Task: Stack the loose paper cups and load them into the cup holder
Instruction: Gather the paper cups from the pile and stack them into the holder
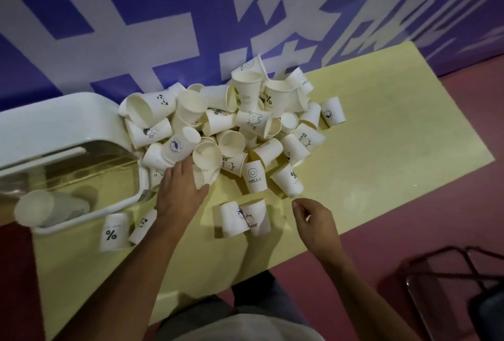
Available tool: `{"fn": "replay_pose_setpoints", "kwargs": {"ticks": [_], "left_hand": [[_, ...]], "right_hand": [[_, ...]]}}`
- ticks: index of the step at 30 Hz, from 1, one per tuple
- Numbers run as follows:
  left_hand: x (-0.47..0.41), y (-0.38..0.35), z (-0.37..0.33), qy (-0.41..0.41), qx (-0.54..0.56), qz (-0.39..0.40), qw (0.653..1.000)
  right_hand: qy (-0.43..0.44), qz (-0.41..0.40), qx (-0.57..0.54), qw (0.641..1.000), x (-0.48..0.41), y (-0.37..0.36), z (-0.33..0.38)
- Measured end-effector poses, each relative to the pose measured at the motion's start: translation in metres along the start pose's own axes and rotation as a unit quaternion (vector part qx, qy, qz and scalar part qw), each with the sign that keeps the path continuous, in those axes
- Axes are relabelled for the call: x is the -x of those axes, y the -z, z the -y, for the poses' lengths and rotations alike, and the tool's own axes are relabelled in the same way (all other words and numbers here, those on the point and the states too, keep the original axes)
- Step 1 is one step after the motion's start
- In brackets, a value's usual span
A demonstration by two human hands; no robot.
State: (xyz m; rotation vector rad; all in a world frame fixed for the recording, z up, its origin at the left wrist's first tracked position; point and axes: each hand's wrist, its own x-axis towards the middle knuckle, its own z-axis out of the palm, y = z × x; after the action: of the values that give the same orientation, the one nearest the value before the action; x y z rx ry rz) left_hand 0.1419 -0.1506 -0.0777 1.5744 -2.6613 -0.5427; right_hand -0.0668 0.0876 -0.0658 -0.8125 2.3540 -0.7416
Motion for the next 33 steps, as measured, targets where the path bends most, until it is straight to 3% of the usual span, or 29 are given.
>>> {"fn": "replay_pose_setpoints", "kwargs": {"ticks": [7, 12, 17, 23, 33], "left_hand": [[0.039, 0.021, 0.01, -0.034, 0.058, -0.082, 0.994], [0.058, 0.042, 0.004, 0.113, 0.196, -0.072, 0.971], [0.063, 0.051, 0.001, 0.138, 0.23, -0.08, 0.96], [0.058, 0.043, 0.008, 0.089, 0.258, -0.051, 0.961], [0.058, 0.053, 0.017, -0.006, 0.262, -0.08, 0.962]], "right_hand": [[-0.012, 0.008, 0.034, 0.999, -0.059, -0.001, -0.007], [-0.028, 0.079, 0.082, 0.993, -0.089, -0.012, 0.0], [-0.028, 0.114, 0.138, 0.983, -0.099, -0.021, 0.001], [0.002, 0.073, 0.058, 0.996, -0.091, -0.018, -0.001], [0.076, -0.017, -0.113, 0.991, -0.048, -0.001, 0.047]]}}
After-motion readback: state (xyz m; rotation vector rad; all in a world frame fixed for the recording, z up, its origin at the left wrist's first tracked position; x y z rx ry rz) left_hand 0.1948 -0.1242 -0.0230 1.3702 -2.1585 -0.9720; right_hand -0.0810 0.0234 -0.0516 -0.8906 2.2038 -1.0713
